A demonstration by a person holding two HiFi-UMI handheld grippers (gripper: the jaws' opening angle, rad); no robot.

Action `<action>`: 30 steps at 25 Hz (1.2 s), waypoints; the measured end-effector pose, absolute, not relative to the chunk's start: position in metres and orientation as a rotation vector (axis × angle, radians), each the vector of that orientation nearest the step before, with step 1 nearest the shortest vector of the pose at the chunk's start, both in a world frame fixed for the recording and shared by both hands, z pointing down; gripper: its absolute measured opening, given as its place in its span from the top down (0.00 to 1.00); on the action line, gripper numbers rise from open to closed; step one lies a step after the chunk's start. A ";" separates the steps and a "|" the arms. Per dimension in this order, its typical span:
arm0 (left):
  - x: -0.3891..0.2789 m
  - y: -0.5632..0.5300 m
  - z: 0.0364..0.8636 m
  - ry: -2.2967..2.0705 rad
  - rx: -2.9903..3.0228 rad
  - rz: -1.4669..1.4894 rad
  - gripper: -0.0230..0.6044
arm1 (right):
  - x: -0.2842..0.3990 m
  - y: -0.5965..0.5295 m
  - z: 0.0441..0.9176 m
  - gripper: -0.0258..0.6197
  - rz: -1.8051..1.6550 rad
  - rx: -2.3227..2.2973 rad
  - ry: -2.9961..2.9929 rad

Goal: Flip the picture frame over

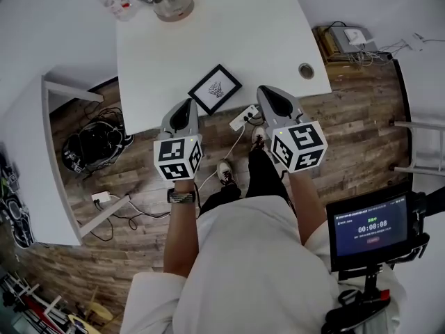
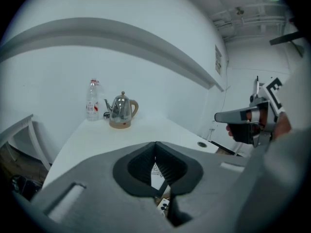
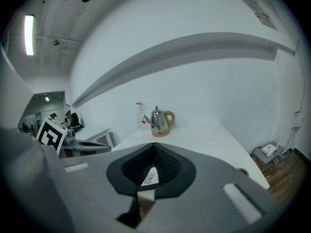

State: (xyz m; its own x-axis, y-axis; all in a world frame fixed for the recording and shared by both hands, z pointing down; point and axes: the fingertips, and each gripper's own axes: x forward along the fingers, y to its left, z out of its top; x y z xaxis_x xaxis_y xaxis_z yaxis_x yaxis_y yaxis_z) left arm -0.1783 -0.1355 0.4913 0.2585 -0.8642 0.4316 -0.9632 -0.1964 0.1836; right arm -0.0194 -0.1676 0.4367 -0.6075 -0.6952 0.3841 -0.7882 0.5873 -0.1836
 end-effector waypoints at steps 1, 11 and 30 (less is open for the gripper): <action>-0.179 -0.134 0.480 -1.672 2.145 0.328 0.96 | -0.021 -0.168 0.428 0.96 0.468 1.217 -2.558; -0.180 -0.115 0.360 -1.813 2.347 0.349 0.96 | -0.031 -0.157 0.312 0.96 0.248 1.203 -2.729; -0.157 -0.136 0.232 -1.943 2.613 0.255 0.96 | -0.029 -0.161 0.217 0.96 -0.012 1.218 -2.818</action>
